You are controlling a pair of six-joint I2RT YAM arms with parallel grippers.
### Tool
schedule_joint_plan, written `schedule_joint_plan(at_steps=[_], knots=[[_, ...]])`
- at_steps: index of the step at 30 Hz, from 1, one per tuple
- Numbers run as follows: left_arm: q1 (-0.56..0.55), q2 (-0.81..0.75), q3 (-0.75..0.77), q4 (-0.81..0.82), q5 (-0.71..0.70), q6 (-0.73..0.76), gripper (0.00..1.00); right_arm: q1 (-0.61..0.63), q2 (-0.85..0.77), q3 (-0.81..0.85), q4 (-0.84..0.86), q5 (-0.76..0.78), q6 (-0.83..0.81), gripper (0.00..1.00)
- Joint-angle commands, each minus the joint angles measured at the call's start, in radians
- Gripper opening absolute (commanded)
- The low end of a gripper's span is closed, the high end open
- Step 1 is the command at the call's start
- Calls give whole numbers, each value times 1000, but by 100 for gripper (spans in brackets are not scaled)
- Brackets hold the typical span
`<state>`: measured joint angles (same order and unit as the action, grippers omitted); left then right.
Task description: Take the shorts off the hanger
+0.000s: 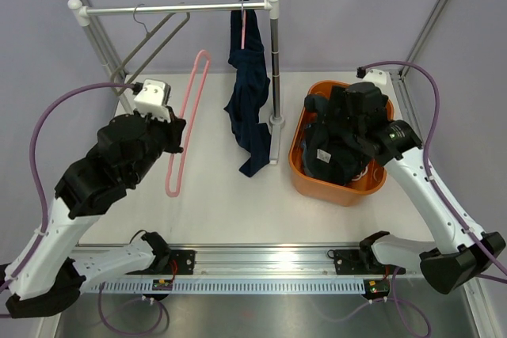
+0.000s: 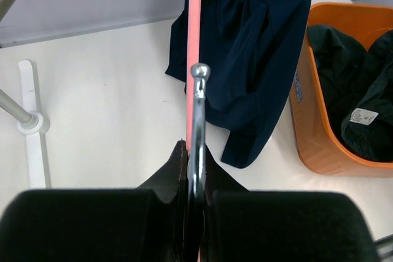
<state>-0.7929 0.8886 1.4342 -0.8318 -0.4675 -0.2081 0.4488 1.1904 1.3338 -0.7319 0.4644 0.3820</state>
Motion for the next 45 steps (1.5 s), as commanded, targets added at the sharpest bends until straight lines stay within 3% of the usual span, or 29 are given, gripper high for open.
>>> schedule_joint_plan(at_steps=[1,14,18,24,32,45], knots=[[10,82,96,-68,24,41,0,-5,-31,24,39,-87,-5,95],[349,286,304,-75,437,67,0,-4,-169,-39,95,-360,-15,99],[398,351,348,-21,594,49,0,-4,-204,-91,147,-452,-9,99],[474,509,501,-9,691,27,0,-4,-235,-160,199,-535,-12,100],[520,681,736,-53,681,42,0,-2,-253,-225,275,-619,-18,99],[543,800,848,-11,569,30,0,-4,-245,-271,330,-688,-17,99]])
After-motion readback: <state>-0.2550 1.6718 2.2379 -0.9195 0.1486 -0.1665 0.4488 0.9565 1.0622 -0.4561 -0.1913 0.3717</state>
